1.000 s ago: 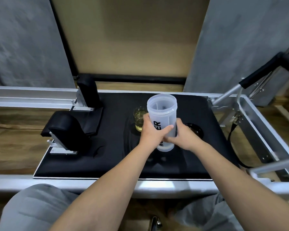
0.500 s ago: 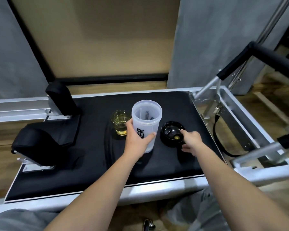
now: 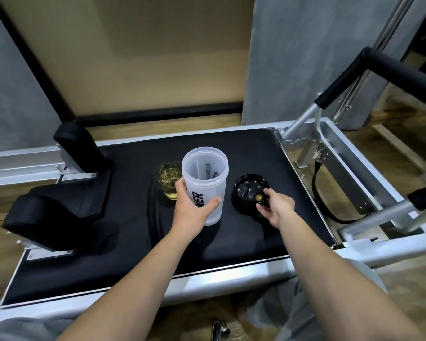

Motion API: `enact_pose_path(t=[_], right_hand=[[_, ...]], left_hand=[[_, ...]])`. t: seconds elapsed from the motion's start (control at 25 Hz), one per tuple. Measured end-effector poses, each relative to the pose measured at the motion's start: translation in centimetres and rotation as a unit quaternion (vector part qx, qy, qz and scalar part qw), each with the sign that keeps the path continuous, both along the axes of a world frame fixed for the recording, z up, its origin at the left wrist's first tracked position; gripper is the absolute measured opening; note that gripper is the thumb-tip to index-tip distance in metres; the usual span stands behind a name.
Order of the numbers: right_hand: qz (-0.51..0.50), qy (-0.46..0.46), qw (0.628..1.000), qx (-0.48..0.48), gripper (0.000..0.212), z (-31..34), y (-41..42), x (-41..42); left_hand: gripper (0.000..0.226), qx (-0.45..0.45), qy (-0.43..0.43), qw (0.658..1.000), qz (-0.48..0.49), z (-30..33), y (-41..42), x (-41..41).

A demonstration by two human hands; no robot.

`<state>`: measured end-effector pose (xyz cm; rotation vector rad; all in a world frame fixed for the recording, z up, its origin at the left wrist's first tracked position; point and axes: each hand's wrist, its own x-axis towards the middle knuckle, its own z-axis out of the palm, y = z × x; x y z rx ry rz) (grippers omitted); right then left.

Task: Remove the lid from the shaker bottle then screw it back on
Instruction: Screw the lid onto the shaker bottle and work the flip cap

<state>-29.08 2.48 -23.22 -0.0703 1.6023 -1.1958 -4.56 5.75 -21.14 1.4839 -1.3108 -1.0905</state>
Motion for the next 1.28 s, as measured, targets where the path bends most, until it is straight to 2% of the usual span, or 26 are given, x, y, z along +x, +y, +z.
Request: enact_pose_path(t=[0.16,0.32,0.48,0.6,0.72,0.88,1.0,1.08,1.16,1.28], right_hand=[[-0.037,0.002,0.997,-0.066,0.017,2.7,-0.5,0.9],[0.031,0.0,0.989,-0.145,0.016,8.1,-1.9,2.4],[0.074,0.077,0.969,-0.223,0.022,12.8,-2.4,3.7],[0.064,0.162,0.937,-0.303,0.012,14.3,-2.2,4.5],[0.093,0.332,0.855,-0.388,0.009,14.8,-1.5,5.4],[0.191,0.531,0.68,-0.469,0.027,14.6,0.4,7.0],[0.267,0.622,0.543,-0.497,0.034,13.8,1.8,7.8],[0.301,0.655,0.477,-0.503,0.037,13.1,2.6,8.1],[0.317,0.659,0.459,-0.505,0.041,12.6,3.3,8.3],[0.306,0.647,0.473,-0.514,0.041,12.5,3.6,8.5]], left_hand=[[0.09,0.009,-0.011,1.0,-0.012,1.2,0.2,0.1],[0.101,-0.024,-0.012,0.999,-0.025,2.6,0.7,0.3],[0.122,-0.069,0.003,0.998,-0.008,4.8,0.4,0.4],[0.124,-0.087,-0.011,0.996,-0.029,6.4,-0.3,0.5],[0.127,-0.084,-0.019,0.995,-0.044,7.0,-0.9,0.5],[0.13,-0.067,-0.018,0.997,-0.045,7.1,-1.1,0.2],[0.13,-0.058,-0.025,0.997,-0.046,7.1,-1.4,0.1],[0.131,-0.056,-0.019,0.997,-0.054,6.9,-1.5,0.0],[0.126,-0.055,-0.016,0.997,-0.055,6.5,-1.4,0.2],[0.119,-0.059,-0.014,0.997,-0.052,6.3,-1.2,0.3]])
